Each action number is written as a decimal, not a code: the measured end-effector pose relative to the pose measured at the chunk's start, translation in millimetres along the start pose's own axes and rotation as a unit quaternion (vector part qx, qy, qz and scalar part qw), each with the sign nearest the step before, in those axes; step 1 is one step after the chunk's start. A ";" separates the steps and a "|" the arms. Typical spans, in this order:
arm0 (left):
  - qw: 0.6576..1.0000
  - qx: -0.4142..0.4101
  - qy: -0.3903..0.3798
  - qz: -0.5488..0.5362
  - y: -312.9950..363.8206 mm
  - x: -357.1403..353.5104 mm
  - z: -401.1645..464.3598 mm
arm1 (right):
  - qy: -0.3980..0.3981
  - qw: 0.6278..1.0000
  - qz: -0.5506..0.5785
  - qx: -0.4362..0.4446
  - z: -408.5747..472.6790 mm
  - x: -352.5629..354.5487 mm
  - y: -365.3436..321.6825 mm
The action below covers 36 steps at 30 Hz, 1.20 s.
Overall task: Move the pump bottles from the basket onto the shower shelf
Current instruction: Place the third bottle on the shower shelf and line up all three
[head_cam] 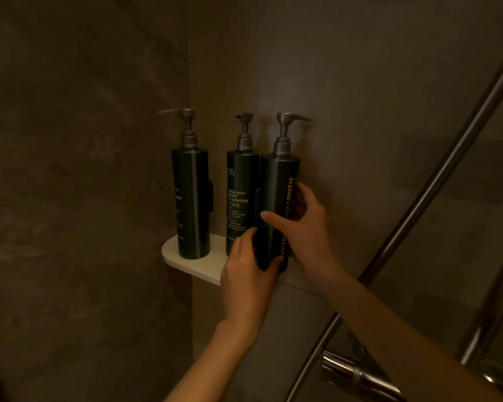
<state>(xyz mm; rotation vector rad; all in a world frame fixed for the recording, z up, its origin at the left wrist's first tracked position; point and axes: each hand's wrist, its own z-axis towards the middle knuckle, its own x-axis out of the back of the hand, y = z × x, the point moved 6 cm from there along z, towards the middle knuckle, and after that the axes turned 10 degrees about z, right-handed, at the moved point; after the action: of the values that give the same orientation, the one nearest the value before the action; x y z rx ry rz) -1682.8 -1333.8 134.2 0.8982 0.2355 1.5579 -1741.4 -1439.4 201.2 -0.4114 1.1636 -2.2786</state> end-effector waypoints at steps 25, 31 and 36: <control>0.980 -0.046 0.066 0.181 -3.7 90.7 45.3 | -0.015 0.924 -0.283 0.256 -48.4 -39.6 -63.3; 0.992 -0.013 0.015 0.127 -40.7 92.3 53.1 | -0.071 0.939 -0.262 0.211 -66.2 -85.6 -39.0; 0.999 -0.022 -0.038 0.024 -67.3 81.8 66.3 | -0.038 0.941 -0.288 0.172 -59.4 -113.2 -23.7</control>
<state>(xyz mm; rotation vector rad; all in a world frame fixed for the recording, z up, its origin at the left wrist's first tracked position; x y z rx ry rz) -1583.5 -1267.1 170.1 0.9325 0.1262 1.5635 -1687.2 -1322.6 183.4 -0.7712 0.6277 -2.8653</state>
